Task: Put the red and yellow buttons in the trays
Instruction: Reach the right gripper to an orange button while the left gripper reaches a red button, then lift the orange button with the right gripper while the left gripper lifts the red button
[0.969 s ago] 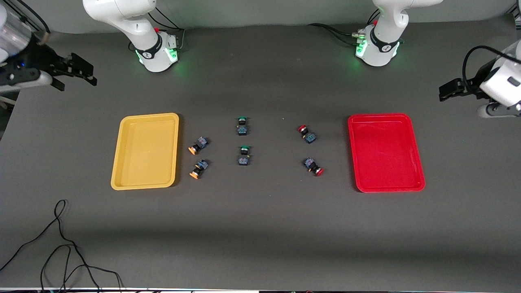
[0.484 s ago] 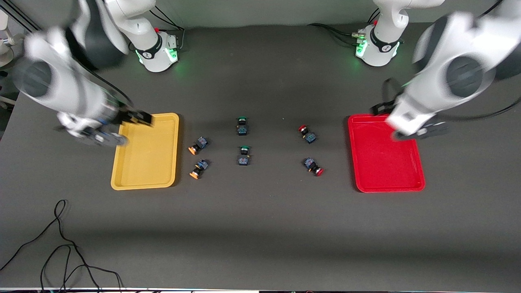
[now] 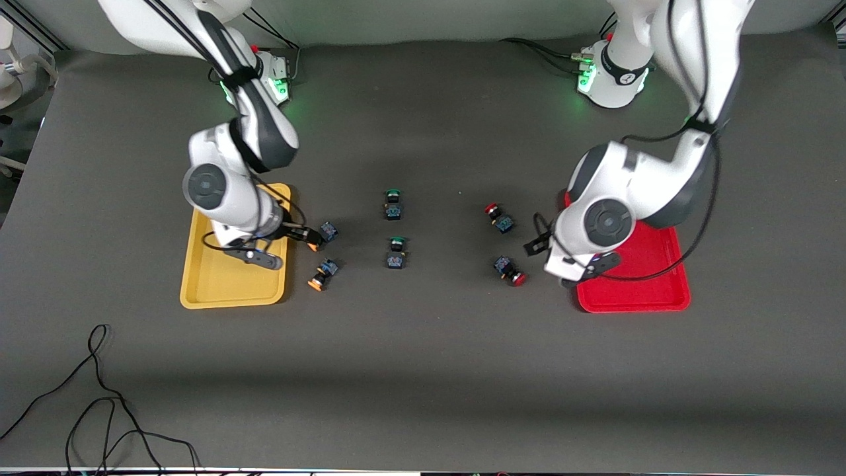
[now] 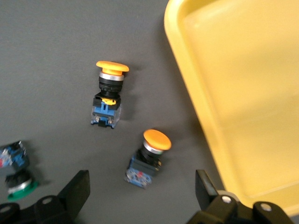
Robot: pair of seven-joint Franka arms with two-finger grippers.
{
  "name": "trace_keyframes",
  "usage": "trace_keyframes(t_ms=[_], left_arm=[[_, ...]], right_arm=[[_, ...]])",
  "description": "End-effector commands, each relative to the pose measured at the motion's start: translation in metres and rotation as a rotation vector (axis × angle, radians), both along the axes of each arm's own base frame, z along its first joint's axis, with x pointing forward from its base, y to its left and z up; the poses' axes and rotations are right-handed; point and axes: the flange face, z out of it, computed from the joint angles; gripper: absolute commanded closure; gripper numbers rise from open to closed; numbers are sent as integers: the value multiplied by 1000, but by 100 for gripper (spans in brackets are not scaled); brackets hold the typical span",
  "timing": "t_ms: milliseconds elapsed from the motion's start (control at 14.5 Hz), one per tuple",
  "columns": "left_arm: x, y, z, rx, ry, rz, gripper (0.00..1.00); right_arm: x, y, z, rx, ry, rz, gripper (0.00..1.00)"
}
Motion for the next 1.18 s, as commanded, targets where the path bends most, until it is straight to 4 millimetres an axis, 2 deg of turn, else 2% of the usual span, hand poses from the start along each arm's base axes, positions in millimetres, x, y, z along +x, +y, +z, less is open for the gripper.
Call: trace_keyframes(t_ms=[0,138,277,346,484,623,692,761,830,969,1107], left_arm=[[-9,-24,-22,4,-7,136,0],[-29,-51,-35,11,-11,214,1],[-55,-65,-42,17,-14,208,2],[-68,-68,-44,25,-6,204,4],[-86,-71,-59,15,-23,197,7],[-100,-62,-78,5,-45,207,7],[-105,-61,-83,3,-51,208,11],[-106,-60,-84,4,-51,209,20],[-105,-58,-83,3,-52,208,43],[-101,-56,-77,4,-54,216,98],[-94,-49,-57,13,-54,222,100]], right_arm=[[-7,7,-31,-6,-23,-97,0],[-14,4,-48,-24,5,-122,0],[-21,0,-60,-36,28,-131,0],[-22,0,-64,-28,41,-154,0],[-25,4,-66,-4,57,-189,0],[-27,11,-73,-5,44,-178,0],[-26,11,-79,-6,36,-181,0],[-27,11,-82,-8,34,-180,0],[-27,11,-85,-10,37,-183,1],[-27,11,-85,22,51,-232,8],[-27,11,-85,24,53,-232,29]])
